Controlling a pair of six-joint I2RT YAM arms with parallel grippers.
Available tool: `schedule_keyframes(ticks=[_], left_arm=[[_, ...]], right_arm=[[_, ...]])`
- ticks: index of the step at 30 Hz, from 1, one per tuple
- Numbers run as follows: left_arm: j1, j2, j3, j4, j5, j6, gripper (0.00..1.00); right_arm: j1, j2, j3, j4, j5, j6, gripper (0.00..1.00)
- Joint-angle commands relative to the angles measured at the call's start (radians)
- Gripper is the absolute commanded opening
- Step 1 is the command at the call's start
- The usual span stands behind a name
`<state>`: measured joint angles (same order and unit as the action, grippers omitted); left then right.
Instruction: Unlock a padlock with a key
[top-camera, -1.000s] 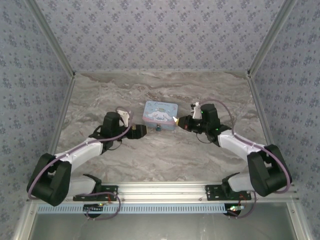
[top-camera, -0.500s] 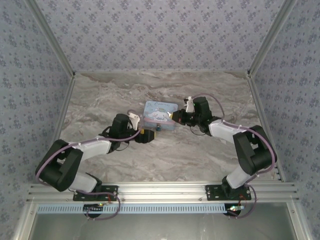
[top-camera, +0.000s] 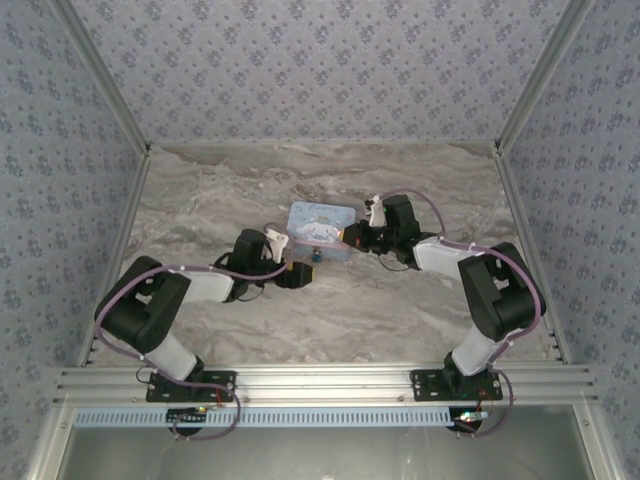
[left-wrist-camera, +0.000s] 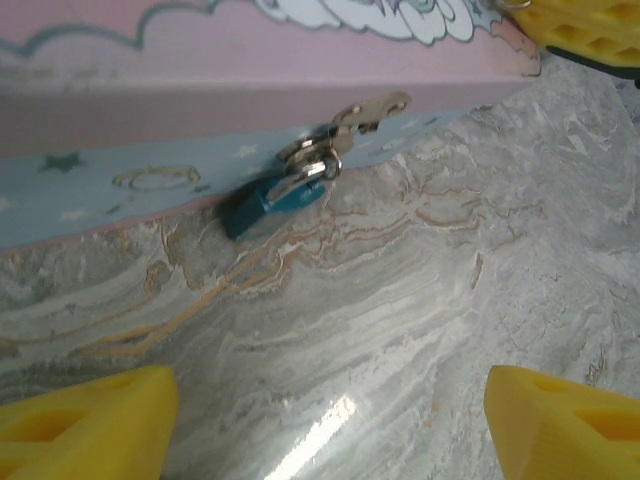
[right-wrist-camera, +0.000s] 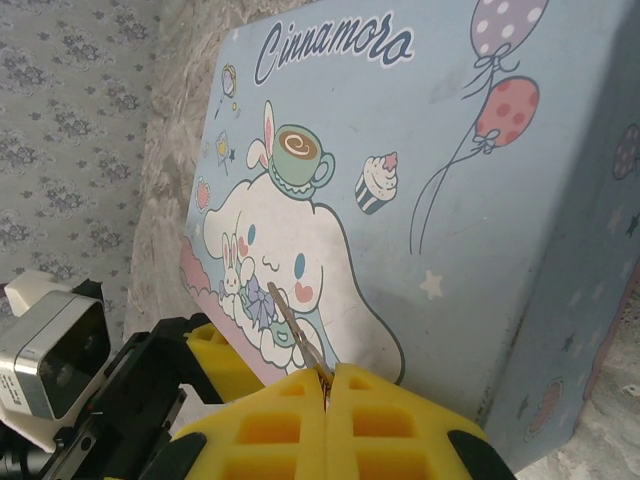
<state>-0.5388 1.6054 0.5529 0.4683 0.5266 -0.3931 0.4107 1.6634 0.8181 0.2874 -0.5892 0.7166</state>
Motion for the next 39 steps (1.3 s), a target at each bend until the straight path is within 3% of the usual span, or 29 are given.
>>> schedule_keyframes(ticks=[1,26,39], left_arm=[[-0.004,0.028,0.064,0.059,-0.006,0.041,0.79],[0.027,0.234,0.131,0.254,0.01,0.07,0.6],[-0.013,0.275,0.128,0.285,-0.029,0.051,0.53]], right_arm=[[0.012,0.033,0.008,-0.097,0.041,-0.021,0.0],[0.041,0.011,-0.006,-0.117,0.068,-0.018,0.0],[0.049,0.011,-0.004,-0.118,0.075,-0.018,0.0]])
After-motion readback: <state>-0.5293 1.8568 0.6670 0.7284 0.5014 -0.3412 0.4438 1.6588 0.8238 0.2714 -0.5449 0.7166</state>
